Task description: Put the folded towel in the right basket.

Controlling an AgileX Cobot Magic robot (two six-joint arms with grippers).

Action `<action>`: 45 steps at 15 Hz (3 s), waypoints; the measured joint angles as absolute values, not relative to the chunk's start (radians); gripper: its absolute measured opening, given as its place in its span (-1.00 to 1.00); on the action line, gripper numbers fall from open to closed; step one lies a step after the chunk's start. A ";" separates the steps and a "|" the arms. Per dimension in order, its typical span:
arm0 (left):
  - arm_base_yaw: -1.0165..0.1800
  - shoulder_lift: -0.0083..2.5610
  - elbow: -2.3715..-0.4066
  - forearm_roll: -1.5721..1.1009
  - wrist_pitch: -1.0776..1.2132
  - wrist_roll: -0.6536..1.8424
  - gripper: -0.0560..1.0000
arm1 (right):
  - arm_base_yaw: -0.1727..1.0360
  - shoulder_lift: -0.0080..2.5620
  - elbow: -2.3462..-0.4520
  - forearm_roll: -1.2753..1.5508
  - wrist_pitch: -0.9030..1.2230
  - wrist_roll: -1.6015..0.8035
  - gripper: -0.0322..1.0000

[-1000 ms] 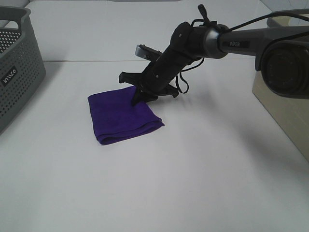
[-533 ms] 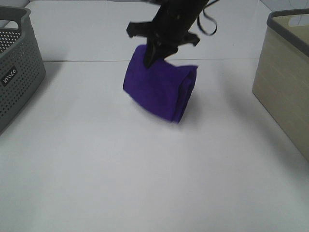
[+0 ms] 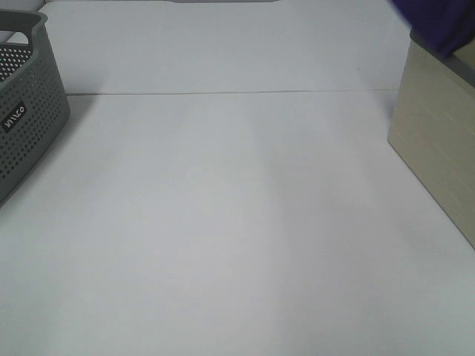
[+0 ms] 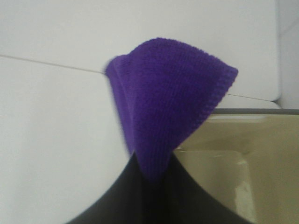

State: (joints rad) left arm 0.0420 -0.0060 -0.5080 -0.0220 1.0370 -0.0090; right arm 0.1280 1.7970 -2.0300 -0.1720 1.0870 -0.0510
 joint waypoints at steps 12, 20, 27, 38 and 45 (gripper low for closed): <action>0.042 -0.006 -0.508 0.000 1.037 -0.009 0.98 | -0.100 1.899 -2.028 -0.181 1.202 -0.063 0.83; 0.042 -0.006 -0.508 0.000 1.037 -0.009 0.98 | -0.099 1.891 -2.028 0.080 1.219 -0.009 0.95; 0.042 -0.006 -0.508 0.000 1.037 -0.009 0.98 | 0.108 1.809 -2.028 0.058 1.161 0.010 0.95; 0.042 -0.006 -0.508 0.000 1.037 -0.009 0.98 | 0.237 1.128 -1.261 -0.009 1.131 0.130 0.95; 0.042 -0.006 -0.508 0.000 1.037 -0.009 0.98 | 0.237 0.456 -0.614 -0.009 1.121 0.120 0.95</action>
State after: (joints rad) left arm 0.0420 -0.0060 -0.5080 0.0000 1.0370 -0.0090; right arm 0.2370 0.4560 -0.6140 -0.0090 1.1210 0.1200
